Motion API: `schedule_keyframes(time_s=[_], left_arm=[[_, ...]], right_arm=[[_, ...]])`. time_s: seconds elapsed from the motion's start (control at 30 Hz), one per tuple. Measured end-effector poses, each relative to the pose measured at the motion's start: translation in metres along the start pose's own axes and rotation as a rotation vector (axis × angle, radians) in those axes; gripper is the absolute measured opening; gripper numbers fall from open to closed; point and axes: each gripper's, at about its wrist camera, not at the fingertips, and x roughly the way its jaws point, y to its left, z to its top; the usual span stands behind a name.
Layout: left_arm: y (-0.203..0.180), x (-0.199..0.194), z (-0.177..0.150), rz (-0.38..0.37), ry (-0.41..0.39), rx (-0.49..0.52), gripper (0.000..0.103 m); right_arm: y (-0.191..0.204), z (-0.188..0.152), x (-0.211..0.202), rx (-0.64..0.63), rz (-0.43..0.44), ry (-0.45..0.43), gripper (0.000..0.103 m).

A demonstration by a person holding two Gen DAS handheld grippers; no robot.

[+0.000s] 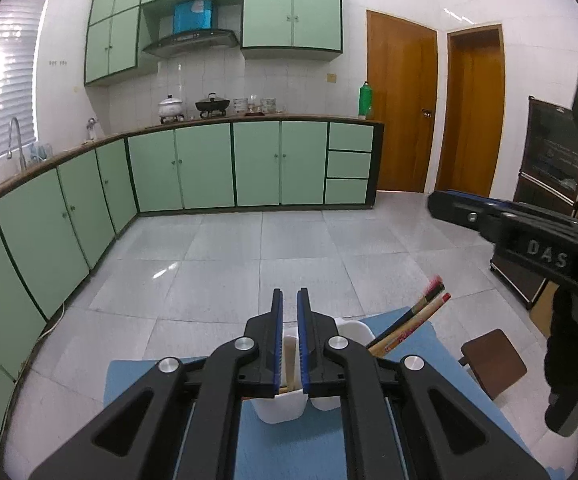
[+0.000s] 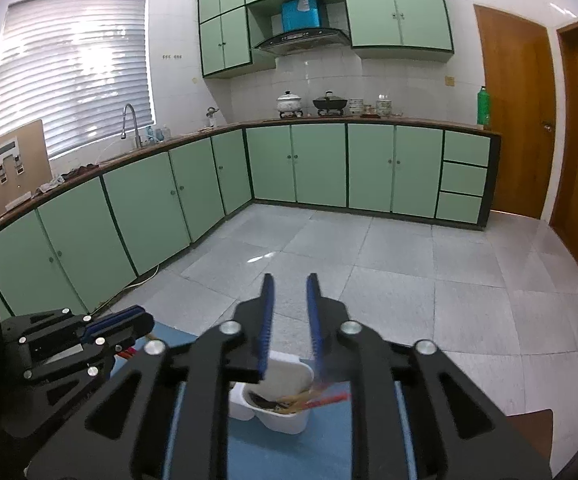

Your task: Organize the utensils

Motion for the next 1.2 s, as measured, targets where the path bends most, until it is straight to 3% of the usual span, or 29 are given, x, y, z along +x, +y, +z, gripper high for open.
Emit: schedule_keyframes(time_s=[0.13,0.37,0.67,0.77,0.83,0.97,1.2], left_arm=[[0.002,-0.019,0.002,0.003,-0.031,-0.008,0.014],[-0.004,-0.071,-0.018,0.015,-0.085,-0.017,0.045],[-0.024,-0.117,-0.083,-0.012,-0.043,-0.027,0.059],[-0.031,-0.128,-0.103,-0.018,-0.018,-0.048,0.068],[-0.035,-0.138,-0.117,-0.025,-0.008,-0.058,0.069],[-0.039,-0.156,-0.136,-0.007,-0.001,-0.072,0.084],[-0.043,-0.186,-0.144,0.002,-0.017,-0.1,0.091]], right_arm=[[-0.005,-0.006,-0.023,-0.007,-0.036,-0.034,0.037],[-0.018,-0.035,-0.082,0.002,-0.089,-0.096,0.067],[-0.03,-0.103,-0.143,0.096,-0.044,-0.078,0.088],[-0.026,-0.127,-0.159,0.117,-0.031,-0.061,0.091],[-0.021,-0.139,-0.167,0.133,-0.019,-0.046,0.095],[-0.009,-0.161,-0.184,0.139,-0.005,-0.019,0.096],[0.018,-0.174,-0.205,0.124,0.036,0.011,0.097]])
